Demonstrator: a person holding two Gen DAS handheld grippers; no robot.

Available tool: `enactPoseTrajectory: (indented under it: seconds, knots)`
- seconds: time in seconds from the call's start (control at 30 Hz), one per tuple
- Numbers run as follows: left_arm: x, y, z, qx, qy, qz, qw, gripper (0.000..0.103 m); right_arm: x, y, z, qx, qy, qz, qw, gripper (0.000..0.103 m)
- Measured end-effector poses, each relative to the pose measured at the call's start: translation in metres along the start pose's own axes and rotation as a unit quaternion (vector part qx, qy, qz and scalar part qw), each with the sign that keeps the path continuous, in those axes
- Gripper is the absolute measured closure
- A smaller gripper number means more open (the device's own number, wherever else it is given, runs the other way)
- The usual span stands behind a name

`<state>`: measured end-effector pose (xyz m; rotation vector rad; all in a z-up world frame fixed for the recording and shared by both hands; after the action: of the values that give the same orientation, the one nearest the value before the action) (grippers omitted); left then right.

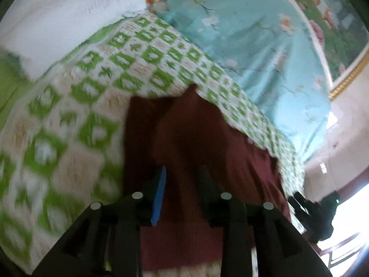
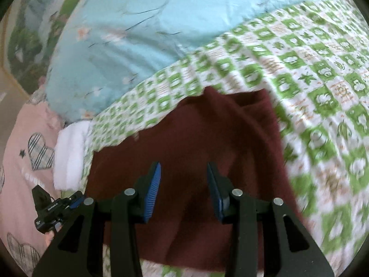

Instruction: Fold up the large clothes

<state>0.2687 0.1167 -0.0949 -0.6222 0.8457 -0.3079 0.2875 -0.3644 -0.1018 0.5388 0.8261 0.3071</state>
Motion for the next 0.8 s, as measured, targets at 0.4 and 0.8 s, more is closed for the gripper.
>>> enactPoseTrajectory:
  seconds: [0.4, 0.8]
  knots:
    - [-0.015, -0.016, -0.098, -0.045, 0.055, -0.04, 0.9966, 0.031, 0.004, 0.049, -0.074, -0.031, 0.065, 0.043, 0.996, 0.062]
    - [0.016, 0.002, -0.066, -0.097, -0.012, -0.018, 0.9951, 0.047, 0.034, 0.084, -0.057, -0.076, 0.075, 0.043, 0.993, 0.063]
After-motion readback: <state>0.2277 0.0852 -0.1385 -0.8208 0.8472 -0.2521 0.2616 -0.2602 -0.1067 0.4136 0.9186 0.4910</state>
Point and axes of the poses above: each gripper's, at about its wrist camera, not at the fingertips, and x roughly the way its jaws point, y to its left, z to its top, the point moved 2 cm from there along x, roughly the way its jaws point, and after that the axes turned 3 degrees about -z, right-handed, at the moved point
